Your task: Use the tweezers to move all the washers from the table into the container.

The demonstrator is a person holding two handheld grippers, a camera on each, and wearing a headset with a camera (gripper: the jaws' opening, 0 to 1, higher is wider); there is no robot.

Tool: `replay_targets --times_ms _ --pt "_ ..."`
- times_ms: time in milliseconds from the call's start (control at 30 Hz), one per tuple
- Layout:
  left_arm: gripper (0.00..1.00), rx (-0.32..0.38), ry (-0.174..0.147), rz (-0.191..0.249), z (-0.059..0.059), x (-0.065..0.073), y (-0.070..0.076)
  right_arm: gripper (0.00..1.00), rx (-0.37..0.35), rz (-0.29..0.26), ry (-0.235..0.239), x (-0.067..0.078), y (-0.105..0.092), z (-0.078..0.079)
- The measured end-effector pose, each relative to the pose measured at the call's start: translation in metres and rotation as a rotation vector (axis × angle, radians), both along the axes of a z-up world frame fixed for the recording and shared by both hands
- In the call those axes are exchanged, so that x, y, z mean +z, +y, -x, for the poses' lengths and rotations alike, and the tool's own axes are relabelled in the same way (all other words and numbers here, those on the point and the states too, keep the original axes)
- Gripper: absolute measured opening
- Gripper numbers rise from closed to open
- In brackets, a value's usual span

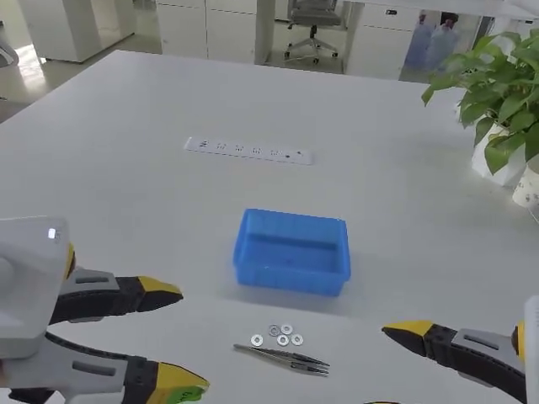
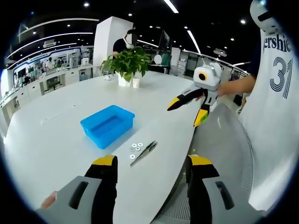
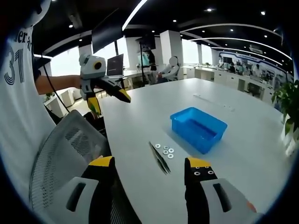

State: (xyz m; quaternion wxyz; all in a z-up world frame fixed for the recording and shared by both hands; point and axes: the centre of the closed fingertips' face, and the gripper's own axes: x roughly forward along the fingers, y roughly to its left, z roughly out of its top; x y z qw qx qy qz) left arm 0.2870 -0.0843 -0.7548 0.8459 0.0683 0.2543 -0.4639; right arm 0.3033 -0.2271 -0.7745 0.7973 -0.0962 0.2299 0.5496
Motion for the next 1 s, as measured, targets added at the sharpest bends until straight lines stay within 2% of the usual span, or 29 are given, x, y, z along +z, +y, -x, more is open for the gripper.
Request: replay_targets --times_ms 533,767,867,933,1000 --pt "0.6 -0.005 0.019 -0.003 0.004 -0.006 0.001 0.59 0.001 -0.005 -0.004 0.004 0.005 0.0" --pt "0.45 -0.009 0.008 -0.036 0.0 -0.009 0.005 0.54 -0.006 -0.011 -0.015 0.01 0.007 -0.003" --pt "0.4 -0.003 0.023 -0.024 -0.002 -0.011 0.006 0.51 -0.01 -0.006 -0.016 0.01 0.008 -0.005" --pt "0.36 0.006 0.017 -0.004 -0.004 -0.009 0.005 0.49 -0.01 -0.004 -0.016 0.009 0.008 -0.006" --pt "0.34 0.006 0.012 -0.006 -0.006 -0.01 0.005 0.49 -0.007 0.005 -0.01 0.004 0.01 -0.006"
